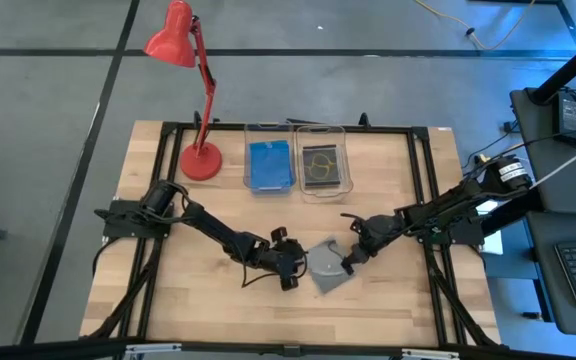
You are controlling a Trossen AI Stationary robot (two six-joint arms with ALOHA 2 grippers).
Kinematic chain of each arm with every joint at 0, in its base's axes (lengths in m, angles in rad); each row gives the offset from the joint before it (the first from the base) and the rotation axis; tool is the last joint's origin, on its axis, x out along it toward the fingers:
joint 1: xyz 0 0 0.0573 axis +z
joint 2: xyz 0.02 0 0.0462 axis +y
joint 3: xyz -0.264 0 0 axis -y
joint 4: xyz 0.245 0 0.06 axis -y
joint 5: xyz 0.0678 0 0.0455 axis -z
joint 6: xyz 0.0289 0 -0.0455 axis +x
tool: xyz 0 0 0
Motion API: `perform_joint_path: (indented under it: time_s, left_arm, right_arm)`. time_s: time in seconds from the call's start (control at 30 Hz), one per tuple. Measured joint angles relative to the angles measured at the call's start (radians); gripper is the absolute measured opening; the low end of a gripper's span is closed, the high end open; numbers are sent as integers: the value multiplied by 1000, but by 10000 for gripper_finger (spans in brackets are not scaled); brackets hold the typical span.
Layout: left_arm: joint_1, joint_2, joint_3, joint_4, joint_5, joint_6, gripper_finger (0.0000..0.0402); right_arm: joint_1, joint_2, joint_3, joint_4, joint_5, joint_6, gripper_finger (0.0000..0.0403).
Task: Pick & place jewel cases by type
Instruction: Put the black CD case into the right transparent bin
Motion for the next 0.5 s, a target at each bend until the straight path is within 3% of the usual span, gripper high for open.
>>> perform_joint_path:
  time_s: [0.5]
  left_arm:
    - [-8,-1,1,-11,10,0,143]
  right_arm:
    - [24,-50,0,22,-12,-1,190]
